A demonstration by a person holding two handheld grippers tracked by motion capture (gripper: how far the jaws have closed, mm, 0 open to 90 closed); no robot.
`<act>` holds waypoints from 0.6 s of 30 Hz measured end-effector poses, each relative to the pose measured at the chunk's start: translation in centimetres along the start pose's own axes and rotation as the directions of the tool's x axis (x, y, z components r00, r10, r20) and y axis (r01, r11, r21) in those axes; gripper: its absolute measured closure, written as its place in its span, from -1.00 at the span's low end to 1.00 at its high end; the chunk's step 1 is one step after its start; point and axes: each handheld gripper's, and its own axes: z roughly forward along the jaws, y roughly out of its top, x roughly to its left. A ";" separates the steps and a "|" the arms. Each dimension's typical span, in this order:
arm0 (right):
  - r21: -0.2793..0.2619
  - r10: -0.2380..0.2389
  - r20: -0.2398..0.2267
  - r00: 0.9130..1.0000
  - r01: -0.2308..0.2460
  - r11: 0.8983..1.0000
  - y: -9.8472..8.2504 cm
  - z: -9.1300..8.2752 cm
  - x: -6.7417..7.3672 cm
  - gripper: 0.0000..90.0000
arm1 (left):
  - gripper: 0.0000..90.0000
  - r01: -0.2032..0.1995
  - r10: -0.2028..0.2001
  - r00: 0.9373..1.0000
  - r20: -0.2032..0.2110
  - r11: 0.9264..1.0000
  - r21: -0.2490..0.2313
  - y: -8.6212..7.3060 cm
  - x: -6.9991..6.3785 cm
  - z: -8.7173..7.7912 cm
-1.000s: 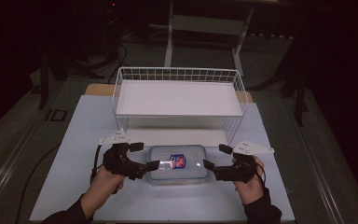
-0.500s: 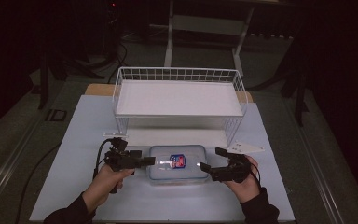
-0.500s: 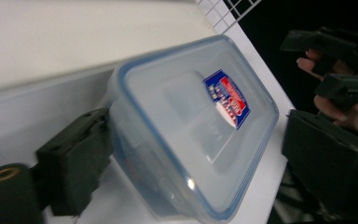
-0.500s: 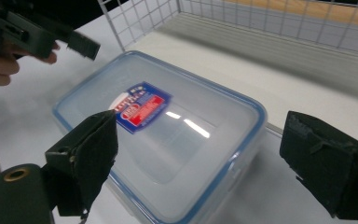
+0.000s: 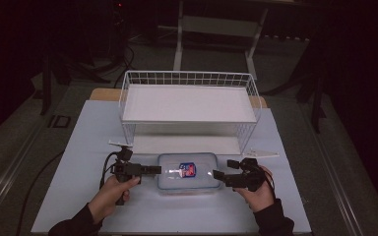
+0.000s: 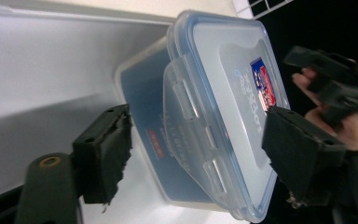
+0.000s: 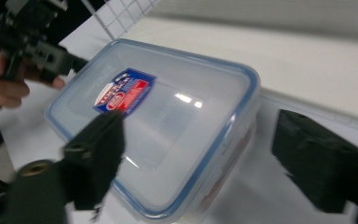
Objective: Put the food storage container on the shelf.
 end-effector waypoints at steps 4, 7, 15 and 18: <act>0.044 0.096 -0.018 0.995 -0.096 0.994 0.0 0.8 -1.1 -0.50 | -0.36 0.011 -0.011 1.000 0.011 1.000 0.012 -0.1 0.1 0.3; 0.079 0.153 -0.025 0.988 -0.151 0.985 -0.2 1.3 -1.7 -0.48 | -0.28 0.029 -0.030 0.999 0.024 0.999 0.013 0.0 0.3 0.4; 0.131 0.227 -0.044 0.973 -0.220 0.967 -0.5 1.7 -2.6 -0.41 | -0.04 0.064 -0.066 0.994 0.083 0.997 0.032 0.0 0.9 0.6; 0.132 0.239 -0.047 0.970 -0.232 0.964 -0.5 1.6 -2.6 -0.40 | 0.03 0.057 -0.061 0.994 0.094 0.998 0.038 0.1 0.8 0.8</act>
